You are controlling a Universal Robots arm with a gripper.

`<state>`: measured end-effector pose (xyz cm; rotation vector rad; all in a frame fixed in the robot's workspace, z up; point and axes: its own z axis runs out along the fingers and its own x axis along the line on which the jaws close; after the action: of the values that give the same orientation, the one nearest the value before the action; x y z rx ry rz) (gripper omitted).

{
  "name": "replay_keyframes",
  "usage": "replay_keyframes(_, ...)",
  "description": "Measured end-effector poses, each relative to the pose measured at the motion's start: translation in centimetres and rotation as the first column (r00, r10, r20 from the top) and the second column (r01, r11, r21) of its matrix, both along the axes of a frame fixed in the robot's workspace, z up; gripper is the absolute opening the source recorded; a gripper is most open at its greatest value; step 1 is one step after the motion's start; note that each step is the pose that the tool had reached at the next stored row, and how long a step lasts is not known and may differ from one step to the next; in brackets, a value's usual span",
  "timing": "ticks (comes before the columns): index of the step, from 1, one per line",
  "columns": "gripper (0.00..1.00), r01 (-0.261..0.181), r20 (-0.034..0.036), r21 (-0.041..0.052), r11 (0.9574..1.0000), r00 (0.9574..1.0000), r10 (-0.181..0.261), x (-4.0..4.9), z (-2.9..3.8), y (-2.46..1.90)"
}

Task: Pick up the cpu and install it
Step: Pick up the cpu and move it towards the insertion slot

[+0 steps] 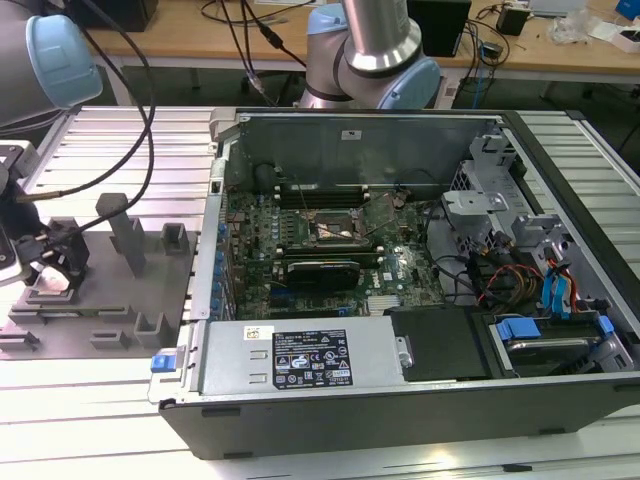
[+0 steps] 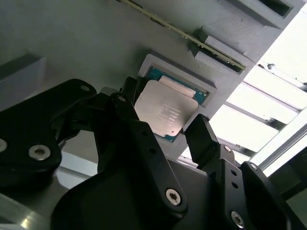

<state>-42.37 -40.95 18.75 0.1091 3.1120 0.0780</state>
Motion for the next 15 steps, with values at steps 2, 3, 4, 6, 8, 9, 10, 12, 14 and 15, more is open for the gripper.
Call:
replay_keyframes(2,0.68,0.0,-0.0003,-0.0002,1.0,1.0,0.0,-0.01,-0.01,0.01)
replay_keyframes(3,0.68,0.0,-0.0002,-0.0001,1.0,1.0,0.0,-0.02,-0.02,0.02)
replay_keyframes(4,0.68,0.0,0.0,0.0,1.0,1.0,0.0,-0.01,-0.03,0.02)
replay_keyframes(6,0.68,0.0,-0.0001,0.0,1.0,1.0,0.0,-0.01,-0.03,0.02)
replay_keyframes(8,0.68,0.0,0.0,0.0,1.0,1.0,0.0,-0.01,-0.03,0.02)
replay_keyframes(9,0.68,0.0,0.0,0.0,1.0,1.0,0.0,-0.01,-0.04,0.02)
replay_keyframes(10,0.68,0.0,0.0,0.0,1.0,1.0,0.0,-0.01,-0.04,0.02)
replay_keyframes(12,0.68,0.0,-0.0001,0.0,1.0,1.0,0.0,-0.01,-0.04,0.02)
replay_keyframes(14,0.68,0.0,0.0,0.0,1.0,1.0,0.0,-0.01,-0.04,0.02)
replay_keyframes(15,0.68,0.0,0.0,0.0,1.0,1.0,0.0,-0.01,-0.04,0.02)
